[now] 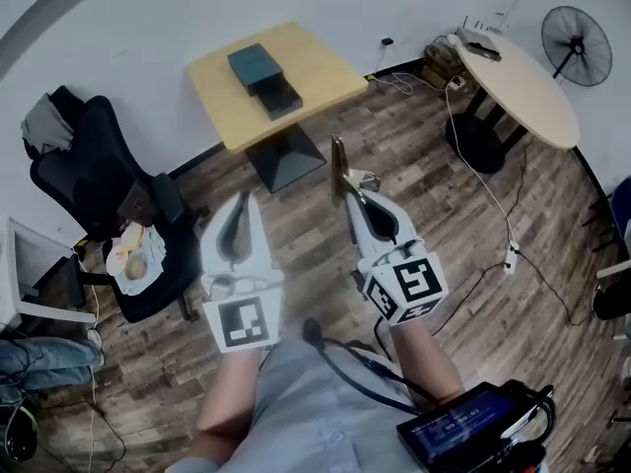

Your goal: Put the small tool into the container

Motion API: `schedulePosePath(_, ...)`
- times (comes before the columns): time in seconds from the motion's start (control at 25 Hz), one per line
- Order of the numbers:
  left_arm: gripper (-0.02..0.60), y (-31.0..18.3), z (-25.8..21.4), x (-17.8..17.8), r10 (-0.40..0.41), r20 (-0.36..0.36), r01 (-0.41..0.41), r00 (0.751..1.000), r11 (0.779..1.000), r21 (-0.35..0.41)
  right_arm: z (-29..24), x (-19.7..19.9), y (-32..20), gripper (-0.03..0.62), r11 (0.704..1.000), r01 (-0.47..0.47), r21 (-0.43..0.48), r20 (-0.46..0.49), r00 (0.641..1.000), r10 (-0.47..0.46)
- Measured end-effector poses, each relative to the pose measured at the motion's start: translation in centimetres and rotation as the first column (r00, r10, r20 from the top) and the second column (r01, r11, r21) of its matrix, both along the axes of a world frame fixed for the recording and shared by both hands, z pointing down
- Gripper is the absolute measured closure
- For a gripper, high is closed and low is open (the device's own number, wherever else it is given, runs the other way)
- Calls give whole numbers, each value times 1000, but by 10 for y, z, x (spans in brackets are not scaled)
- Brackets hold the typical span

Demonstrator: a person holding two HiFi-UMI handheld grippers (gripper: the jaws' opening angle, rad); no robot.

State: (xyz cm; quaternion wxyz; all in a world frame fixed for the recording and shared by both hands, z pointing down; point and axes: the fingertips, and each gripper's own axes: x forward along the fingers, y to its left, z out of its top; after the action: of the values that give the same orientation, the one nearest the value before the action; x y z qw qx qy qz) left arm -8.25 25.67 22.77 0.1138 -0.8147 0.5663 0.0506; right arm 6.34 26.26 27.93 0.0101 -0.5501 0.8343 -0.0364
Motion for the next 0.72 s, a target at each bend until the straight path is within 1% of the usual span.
schedulePosePath(0.16, 571, -23, -5, -13, 2, -5, -2, 1000, 1000, 7, -9, -12, -23, 588, 1000, -3, 14, -12, 1000, 3)
schedulePosePath(0.32, 571, -31, -8, -13, 7, -4, -7, 1000, 1000, 8, -16, -12, -30, 588, 1000, -12, 22, -22, 1000, 12)
schedulePosePath(0.4, 571, -40, -5, -12, 10, -5, -10, 1000, 1000, 0, -12, -9, -38, 588, 1000, -20, 9, -23, 1000, 20)
schedulePosePath(0.52, 571, -70, 6, -11, 17, -3, -17, 1000, 1000, -23, -1, -5, -65, 588, 999, -37, -15, -17, 999, 37)
schedulePosePath(0.72, 571, -102, 20, -5, 20, 6, -19, 1000, 999, -48, 9, 5, -94, 588, 998, -49, -27, -11, 999, 49)
